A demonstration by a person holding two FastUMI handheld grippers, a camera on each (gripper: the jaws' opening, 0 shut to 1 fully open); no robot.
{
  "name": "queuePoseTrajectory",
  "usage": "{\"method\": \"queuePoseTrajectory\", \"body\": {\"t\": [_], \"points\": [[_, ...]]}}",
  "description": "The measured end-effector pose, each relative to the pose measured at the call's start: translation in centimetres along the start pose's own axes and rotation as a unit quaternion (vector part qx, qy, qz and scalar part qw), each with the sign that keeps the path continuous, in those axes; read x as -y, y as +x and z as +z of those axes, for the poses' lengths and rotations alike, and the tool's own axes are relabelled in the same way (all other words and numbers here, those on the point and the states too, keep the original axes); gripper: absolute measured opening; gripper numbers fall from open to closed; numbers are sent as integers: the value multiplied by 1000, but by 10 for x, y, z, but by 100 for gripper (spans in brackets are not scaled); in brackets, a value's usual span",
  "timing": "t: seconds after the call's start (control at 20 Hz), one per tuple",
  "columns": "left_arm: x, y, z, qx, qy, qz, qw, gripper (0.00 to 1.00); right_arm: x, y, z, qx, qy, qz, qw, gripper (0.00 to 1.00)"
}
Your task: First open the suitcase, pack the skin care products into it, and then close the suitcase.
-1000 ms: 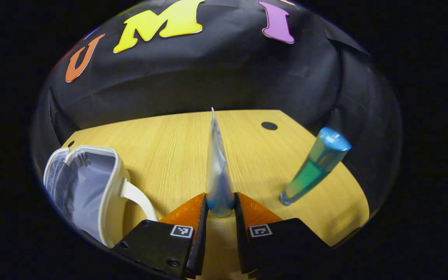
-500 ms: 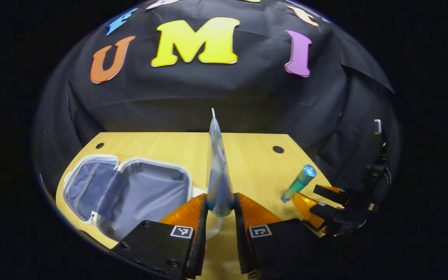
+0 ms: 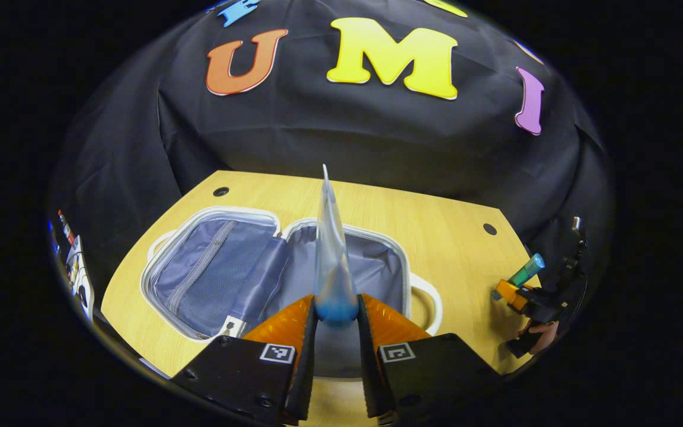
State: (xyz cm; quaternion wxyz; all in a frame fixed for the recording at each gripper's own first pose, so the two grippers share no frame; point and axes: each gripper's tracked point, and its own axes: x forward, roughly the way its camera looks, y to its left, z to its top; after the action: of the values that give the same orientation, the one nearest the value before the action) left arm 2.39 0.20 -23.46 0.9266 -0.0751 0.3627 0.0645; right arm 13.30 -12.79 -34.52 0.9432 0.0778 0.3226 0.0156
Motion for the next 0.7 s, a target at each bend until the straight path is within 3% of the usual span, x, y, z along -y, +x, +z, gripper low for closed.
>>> {"method": "queuePoseTrajectory", "body": {"t": [0.2, 0.4, 0.7], "points": [[-25, 22, -31, -65, 9, -35, 997, 38, -10, -43, 14, 3, -5, 16, 1000, 35], [-15, 30, -68, -129, 8, -90, 988, 38, -22, -107, 39, 23, -10, 41, 999, 34], [-23, 45, -95, -222, 22, -97, 970, 38, -50, -189, 50, 18, -8, 76, 997, 34]]}}
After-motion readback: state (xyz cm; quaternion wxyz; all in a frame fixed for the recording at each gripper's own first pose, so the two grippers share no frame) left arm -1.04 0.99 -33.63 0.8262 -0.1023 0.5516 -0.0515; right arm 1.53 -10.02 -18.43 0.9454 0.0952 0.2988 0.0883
